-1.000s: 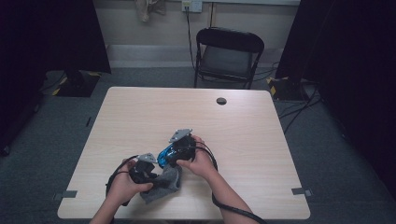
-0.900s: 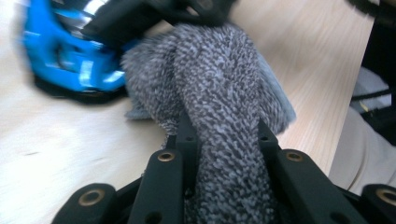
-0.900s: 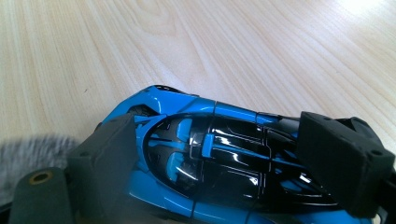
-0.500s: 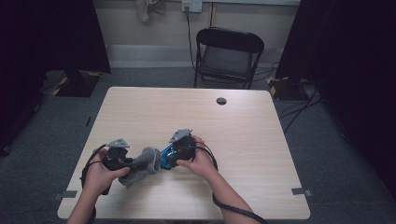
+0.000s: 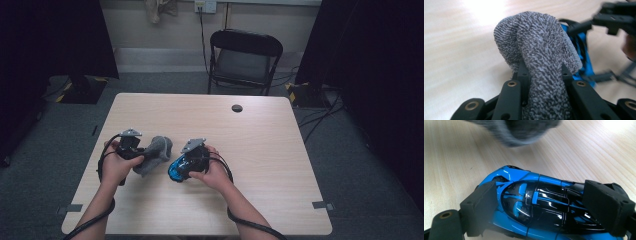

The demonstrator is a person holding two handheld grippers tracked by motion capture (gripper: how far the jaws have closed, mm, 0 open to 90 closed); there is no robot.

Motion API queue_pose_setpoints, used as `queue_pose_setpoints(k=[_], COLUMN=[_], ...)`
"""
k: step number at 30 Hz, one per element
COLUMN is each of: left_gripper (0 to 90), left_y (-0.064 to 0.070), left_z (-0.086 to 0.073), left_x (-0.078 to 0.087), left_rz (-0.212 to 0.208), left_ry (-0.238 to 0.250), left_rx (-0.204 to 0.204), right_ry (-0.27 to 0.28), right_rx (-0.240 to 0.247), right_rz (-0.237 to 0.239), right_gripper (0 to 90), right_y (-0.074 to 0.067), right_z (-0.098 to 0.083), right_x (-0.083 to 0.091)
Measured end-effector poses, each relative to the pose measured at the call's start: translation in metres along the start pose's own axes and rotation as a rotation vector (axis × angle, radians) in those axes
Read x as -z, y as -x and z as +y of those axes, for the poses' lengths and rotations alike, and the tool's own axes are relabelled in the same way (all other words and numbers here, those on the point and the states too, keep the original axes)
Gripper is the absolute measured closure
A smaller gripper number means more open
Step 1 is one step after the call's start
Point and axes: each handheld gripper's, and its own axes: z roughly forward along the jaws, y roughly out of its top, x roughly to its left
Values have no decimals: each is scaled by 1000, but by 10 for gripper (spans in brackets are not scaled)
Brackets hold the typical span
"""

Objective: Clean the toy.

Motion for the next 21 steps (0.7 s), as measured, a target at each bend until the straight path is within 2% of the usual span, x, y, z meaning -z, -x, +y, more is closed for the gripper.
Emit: queue_pose_setpoints(k=[7, 8, 9, 10, 12, 14, 17, 21], left_gripper=[716, 716, 716, 716, 713, 712, 711, 709], left_y=[-3, -4, -5, -6, -7, -8, -8, -6], left_z=[15, 17, 18, 19, 21, 22, 23, 22], left_x=[-34, -38, -43, -47, -56, -64, -75, -86], left_rz=[30, 46, 48, 36, 37, 25, 37, 38], left_ry=[-15, -7, -11, -6, -9, 10, 4, 9], left_rx=[-1, 5, 3, 22, 18, 28, 3, -2], right_ry=[3, 0, -3, -5, 0, 3, 4, 2], right_rx=[1, 1, 1, 0, 2, 1, 3, 6], right_rz=[1, 3, 4, 5, 8, 8, 8, 10], right_gripper=[130, 130, 131, 130, 130, 130, 130, 130], right_y=[0, 0, 0, 0, 1, 1, 0, 1], right_z=[0, 0, 0, 0, 0, -1, 0, 0], right_x=[0, 0, 0, 0, 0, 0, 0, 0])
